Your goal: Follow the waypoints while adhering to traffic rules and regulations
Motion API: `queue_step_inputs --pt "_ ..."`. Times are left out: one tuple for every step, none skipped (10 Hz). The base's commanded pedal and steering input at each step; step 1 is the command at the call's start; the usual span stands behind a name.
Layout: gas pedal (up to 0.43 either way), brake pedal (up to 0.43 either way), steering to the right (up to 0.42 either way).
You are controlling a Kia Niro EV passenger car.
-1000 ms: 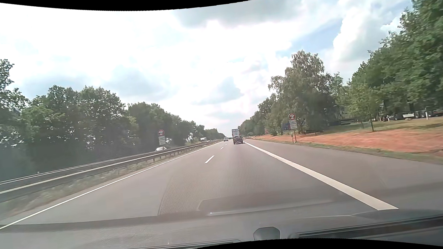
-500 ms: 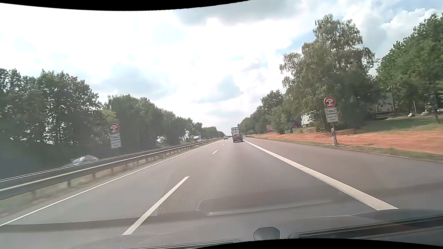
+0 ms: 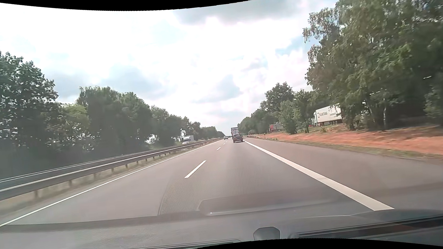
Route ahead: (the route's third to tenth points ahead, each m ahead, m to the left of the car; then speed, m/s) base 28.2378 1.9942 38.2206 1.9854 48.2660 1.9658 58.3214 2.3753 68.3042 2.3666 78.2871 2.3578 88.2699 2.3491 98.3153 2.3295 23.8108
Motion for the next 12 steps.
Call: queue_step_inputs --pt "0.220 0.000 -0.002" --pt "0.220 0.000 -0.002" --pt "0.220 0.000 -0.002" --pt "0.220 0.000 -0.002" --pt "0.220 0.000 -0.002" --pt "0.220 0.000 -0.002" --pt "0.220 0.000 -0.002" --pt "0.220 0.000 -0.002" --pt "0.220 0.000 -0.002" --pt "0.220 0.000 -0.002" --pt "0.220 0.000 -0.002" --pt "0.220 0.000 -0.002"
